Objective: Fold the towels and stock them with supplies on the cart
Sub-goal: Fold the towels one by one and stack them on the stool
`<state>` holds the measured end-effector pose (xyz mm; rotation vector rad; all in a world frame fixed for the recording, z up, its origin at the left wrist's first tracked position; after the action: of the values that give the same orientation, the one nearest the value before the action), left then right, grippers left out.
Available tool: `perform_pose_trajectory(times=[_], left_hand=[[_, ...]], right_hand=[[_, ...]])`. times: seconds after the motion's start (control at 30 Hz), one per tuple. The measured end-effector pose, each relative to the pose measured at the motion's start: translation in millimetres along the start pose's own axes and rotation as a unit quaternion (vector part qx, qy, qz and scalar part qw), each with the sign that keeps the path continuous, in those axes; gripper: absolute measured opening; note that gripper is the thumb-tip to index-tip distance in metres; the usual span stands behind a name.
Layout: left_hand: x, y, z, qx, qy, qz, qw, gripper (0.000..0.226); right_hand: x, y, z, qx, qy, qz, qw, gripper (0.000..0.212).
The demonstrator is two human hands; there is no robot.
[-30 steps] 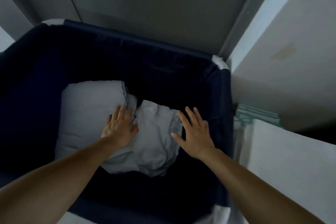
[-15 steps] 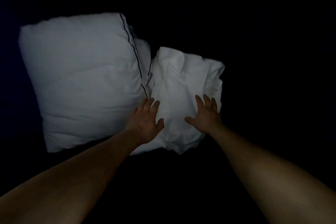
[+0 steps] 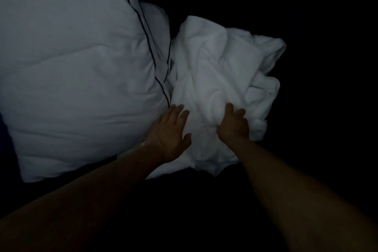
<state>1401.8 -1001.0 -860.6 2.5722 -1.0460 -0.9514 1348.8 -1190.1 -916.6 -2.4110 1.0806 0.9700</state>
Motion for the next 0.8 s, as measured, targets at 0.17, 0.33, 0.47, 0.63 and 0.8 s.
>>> perform_pose_trajectory(times=[0.17,0.33,0.47,0.63,0.8], left_hand=[[-17,22,-43,-0.011,-0.033,0.014,0.999,0.085],[-51,66,-112,-0.065,-0.042,0.026,0.997,0.111],[-84,106,-165,-0.104,-0.051,0.031,0.993,0.140],[-131,162,-229,-0.119,0.029,0.016,0.992,0.139],[-167,197,-287,-0.130,0.179,-0.013,0.975,0.039]], right_hand=[[-40,5,-63,0.080,-0.053,-0.044,0.994,0.055],[-111,1,-159,0.204,-0.078,-0.062,0.974,0.051],[-172,1,-233,0.300,-0.092,-0.061,0.948,0.045],[-246,11,-310,0.382,-0.103,-0.084,0.915,0.056],[-301,18,-368,0.358,-0.086,-0.152,0.917,0.043]])
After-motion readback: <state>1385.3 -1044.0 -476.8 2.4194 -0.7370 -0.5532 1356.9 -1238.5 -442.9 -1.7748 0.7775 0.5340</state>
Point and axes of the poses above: each hand's wrist, its own x-axis towards the middle knuckle, its own z-axis out of the palm, y = z × x, the point moved 6 cm from there along x, towards the middle knuckle, and after that the axes turned 7 degrees about z, right-handed, at the moved point
